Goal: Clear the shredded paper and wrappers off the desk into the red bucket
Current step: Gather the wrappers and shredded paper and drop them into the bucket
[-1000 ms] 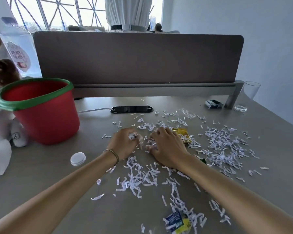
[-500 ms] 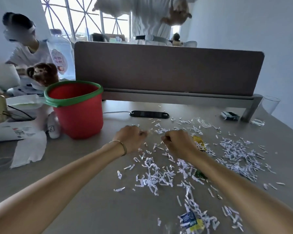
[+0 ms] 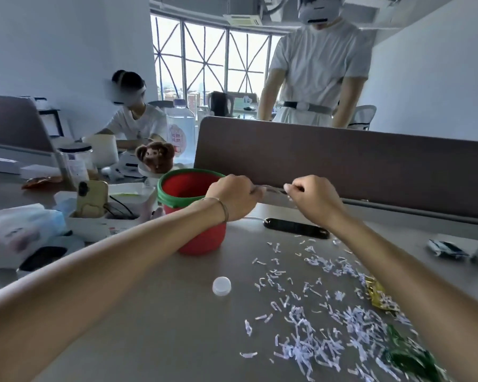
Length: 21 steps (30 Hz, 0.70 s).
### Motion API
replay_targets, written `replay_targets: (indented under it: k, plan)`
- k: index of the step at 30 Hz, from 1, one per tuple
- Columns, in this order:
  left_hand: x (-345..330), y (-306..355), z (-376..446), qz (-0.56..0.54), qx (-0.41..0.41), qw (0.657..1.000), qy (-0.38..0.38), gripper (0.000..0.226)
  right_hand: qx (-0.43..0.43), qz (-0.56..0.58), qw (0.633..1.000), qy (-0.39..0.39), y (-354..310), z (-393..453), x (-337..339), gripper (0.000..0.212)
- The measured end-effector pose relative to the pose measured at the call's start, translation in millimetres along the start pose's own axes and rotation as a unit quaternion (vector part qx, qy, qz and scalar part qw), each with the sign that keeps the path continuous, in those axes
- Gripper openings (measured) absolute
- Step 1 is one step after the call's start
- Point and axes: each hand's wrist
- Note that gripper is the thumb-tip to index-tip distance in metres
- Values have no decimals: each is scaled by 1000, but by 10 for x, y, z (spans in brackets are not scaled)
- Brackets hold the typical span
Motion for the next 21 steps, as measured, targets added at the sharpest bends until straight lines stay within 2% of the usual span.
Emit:
replay_targets:
  k: [4, 9, 13, 21]
  plan:
    - [250, -358, 199, 22, 19, 1000, 5, 60, 34, 18, 999, 7, -291, 320, -73, 47]
    - [337, -828, 381, 85, 85, 993, -19, 58, 68, 27, 997, -3, -570, 676, -266, 45]
    - [367, -1088, 452, 130, 113, 985, -27, 47, 89, 30, 996, -11, -687, 881, -461, 47]
    - [331, -1343, 582, 170, 98, 964, -179, 25, 97, 32, 995, -20, -772, 1104, -723, 46]
Point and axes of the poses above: each hand's wrist, its own z-axis towards the middle knuckle, its own x-axis out of the back of the hand, y = z × x, and after that the axes turned 3 degrees about -x, right-handed
